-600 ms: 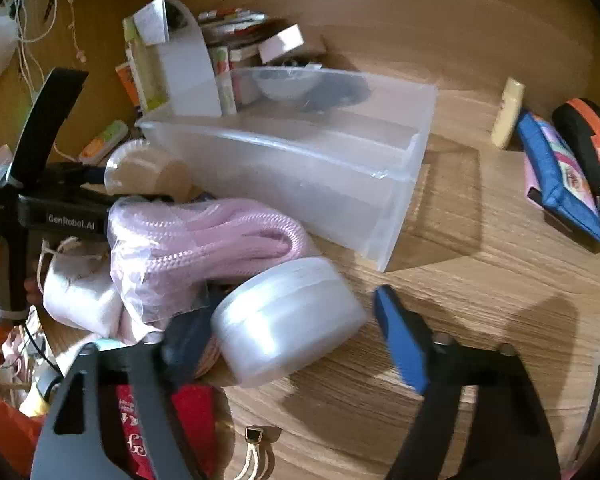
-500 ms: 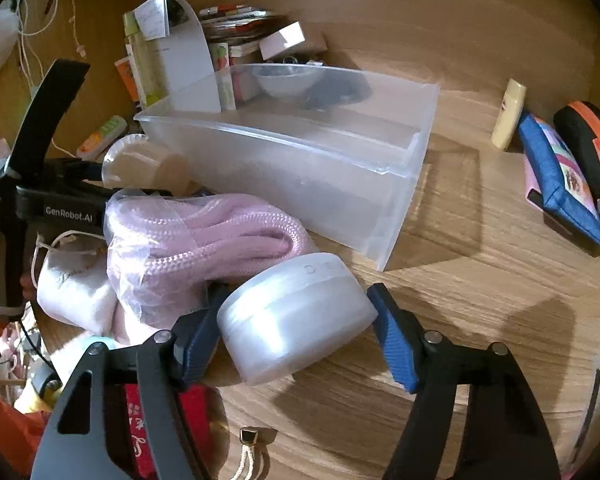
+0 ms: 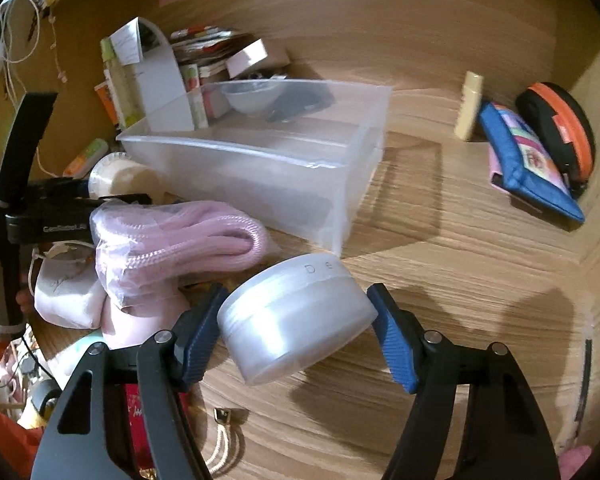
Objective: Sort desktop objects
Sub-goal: 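Grasp the translucent cup with the left tool while the right tool grasps the white round container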
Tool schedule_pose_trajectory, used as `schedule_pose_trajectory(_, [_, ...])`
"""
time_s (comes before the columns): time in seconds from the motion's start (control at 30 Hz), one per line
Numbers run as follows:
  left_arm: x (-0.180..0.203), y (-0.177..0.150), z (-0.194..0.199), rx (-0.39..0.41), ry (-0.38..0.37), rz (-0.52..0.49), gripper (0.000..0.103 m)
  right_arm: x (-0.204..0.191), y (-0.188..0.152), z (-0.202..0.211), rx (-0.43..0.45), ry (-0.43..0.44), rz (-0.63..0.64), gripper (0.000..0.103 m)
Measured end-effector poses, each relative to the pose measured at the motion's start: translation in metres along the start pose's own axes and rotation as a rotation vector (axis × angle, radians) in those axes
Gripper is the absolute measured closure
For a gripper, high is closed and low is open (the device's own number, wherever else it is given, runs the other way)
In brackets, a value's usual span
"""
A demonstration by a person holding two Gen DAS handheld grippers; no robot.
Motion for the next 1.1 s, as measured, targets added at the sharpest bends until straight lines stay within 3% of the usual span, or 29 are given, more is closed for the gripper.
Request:
schedule_pose_trajectory(0.17, [-0.011,0.0,0.006,0.002,-0.013,0.044,0.037,0.002,0.002,0.015,0.031,-0.021,-0.009,0.035])
schedule_pose_trajectory(0.5, [-0.027,0.01,0.037,0.103,0.066,0.052,0.037,-0.006,0.022,0.038,0.099,-0.029,-0.003,0.035])
schedule_pose_trajectory(1.1, [-0.046,0.065,0.088,0.236,0.038,0.05,0.037,-0.022,0.094,0.052,0.203,-0.013,0.042,0.035])
Point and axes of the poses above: each gripper's, at about its wrist camera, not at the fingertips, and z roughly against the way its jaws point, x to its right, y to its top, the point moved 6 cm from there along -z, roughly the way its jaws point, and after that the axes turned 15 degrees about y, right-handed, at the moved point
